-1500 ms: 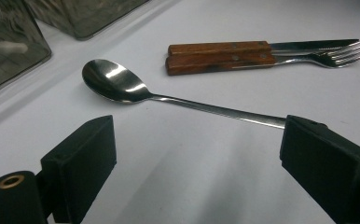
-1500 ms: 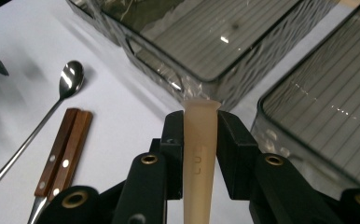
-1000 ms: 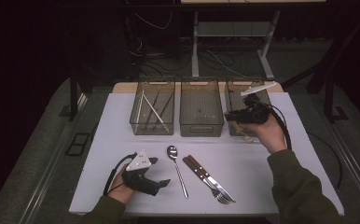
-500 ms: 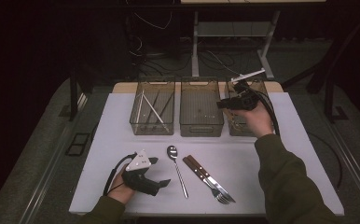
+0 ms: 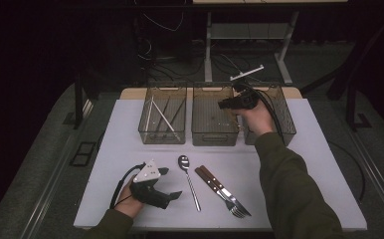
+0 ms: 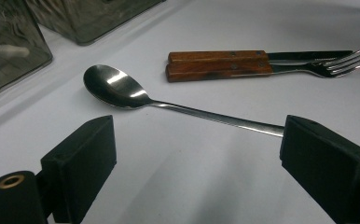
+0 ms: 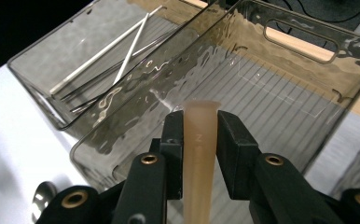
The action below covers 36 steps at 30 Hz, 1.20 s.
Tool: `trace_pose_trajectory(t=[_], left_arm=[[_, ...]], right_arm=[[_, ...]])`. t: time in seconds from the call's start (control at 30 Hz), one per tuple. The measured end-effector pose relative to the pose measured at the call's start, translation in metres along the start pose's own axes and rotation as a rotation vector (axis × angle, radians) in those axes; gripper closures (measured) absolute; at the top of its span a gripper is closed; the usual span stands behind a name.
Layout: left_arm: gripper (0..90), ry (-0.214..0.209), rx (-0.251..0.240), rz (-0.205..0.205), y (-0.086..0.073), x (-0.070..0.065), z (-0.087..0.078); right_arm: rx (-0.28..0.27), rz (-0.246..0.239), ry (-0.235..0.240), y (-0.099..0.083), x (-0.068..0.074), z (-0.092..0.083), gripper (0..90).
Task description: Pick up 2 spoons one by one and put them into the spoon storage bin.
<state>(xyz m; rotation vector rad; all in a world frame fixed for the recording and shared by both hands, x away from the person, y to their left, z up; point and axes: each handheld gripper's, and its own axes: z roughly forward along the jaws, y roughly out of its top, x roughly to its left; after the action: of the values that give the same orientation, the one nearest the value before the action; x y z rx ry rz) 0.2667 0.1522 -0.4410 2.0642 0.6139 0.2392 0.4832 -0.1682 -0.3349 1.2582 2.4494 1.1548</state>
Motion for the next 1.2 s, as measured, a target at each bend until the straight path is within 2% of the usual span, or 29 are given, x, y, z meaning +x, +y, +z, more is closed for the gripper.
trace_pose_trajectory(t=[0.4, 0.67, 0.8, 0.9, 0.97, 1.03, 1.2], left_arm=[[9.1, -0.003, -0.005, -0.003, 0.001, 0.0, -0.001], [9.1, -0.004, -0.005, 0.003, 0.001, 0.0, -0.001], [9.1, -0.004, -0.004, 0.005, 0.001, 0.0, -0.001], [9.1, -0.004, -0.004, 0.006, 0.001, 0.0, -0.001], [9.1, -0.005, -0.003, 0.0, 0.001, 0.0, -0.001], [9.1, -0.005, -0.003, 0.002, 0.001, 0.0, -0.001], [9.1, -0.003, -0.006, -0.004, 0.001, 0.0, 0.0]], right_arm=[[0.03, 0.011, -0.014, 0.003, -0.001, 0.034, 73.3], [0.061, 0.006, -0.022, -0.002, -0.002, 0.047, 73.2], [0.078, -0.016, -0.042, -0.005, -0.001, 0.05, 71.9], [0.057, -0.008, -0.036, -0.005, -0.002, 0.048, 49.6], [0.053, -0.009, -0.064, -0.004, -0.001, 0.046, 46.2], [0.047, 0.001, -0.059, -0.004, 0.0, 0.042, 44.5], [0.008, -0.018, -0.061, -0.005, 0.005, 0.03, 41.0]])
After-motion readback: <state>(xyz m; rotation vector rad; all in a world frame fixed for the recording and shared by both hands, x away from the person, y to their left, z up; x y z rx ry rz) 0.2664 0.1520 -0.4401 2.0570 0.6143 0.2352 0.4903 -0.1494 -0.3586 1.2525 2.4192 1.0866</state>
